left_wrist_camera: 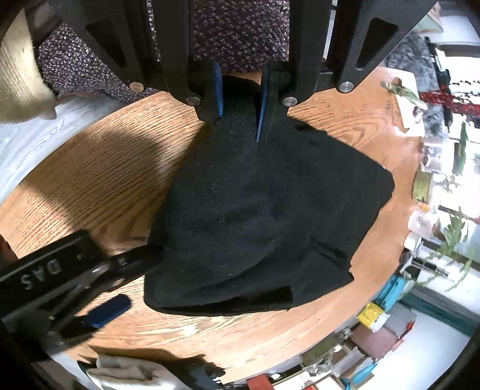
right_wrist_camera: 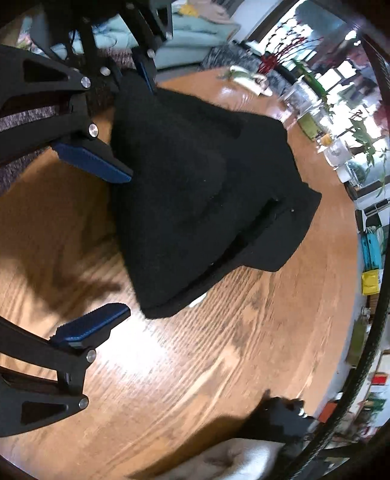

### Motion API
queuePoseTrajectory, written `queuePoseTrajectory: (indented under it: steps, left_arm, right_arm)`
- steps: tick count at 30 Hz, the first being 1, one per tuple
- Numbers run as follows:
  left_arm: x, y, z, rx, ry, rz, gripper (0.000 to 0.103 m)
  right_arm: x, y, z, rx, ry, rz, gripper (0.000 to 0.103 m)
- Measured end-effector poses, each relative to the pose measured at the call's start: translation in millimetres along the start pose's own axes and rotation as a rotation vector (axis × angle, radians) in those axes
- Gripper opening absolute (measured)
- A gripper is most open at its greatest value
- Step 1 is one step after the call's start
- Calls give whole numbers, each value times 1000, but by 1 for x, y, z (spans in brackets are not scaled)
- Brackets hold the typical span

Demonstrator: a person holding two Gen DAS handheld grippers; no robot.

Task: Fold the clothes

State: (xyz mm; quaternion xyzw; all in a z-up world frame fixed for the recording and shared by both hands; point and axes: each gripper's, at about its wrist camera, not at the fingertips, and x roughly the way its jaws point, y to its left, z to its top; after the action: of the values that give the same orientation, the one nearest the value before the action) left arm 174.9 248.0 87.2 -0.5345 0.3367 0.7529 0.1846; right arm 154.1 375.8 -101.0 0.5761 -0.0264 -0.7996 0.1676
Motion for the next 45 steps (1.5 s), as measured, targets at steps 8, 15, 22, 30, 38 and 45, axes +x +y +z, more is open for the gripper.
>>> queuePoseTrajectory:
  steps: [8, 15, 22, 30, 38, 45]
  left_arm:
    - [0, 8, -17, -32, 7, -9, 20]
    - [1, 8, -29, -38, 12, -4, 20]
    - [6, 5, -29, 7, 6, 3, 20]
    - [15, 0, -41, 23, 22, 92, 41]
    - [10, -49, -64, 150, -78, 301, 72]
    - [17, -66, -62, 219, -148, 486, 75]
  right_arm:
    - [15, -2, 1, 135, -29, 76, 85]
    - [29, 15, 17, 146, -5, 55, 85]
    - [48, 29, 31, 34, 44, 8, 81]
    - [20, 56, 38, -32, 12, 96, 19]
    - [-1, 80, 63, -7, -27, 60, 18]
    - [-34, 78, 56, -23, -51, 55, 18]
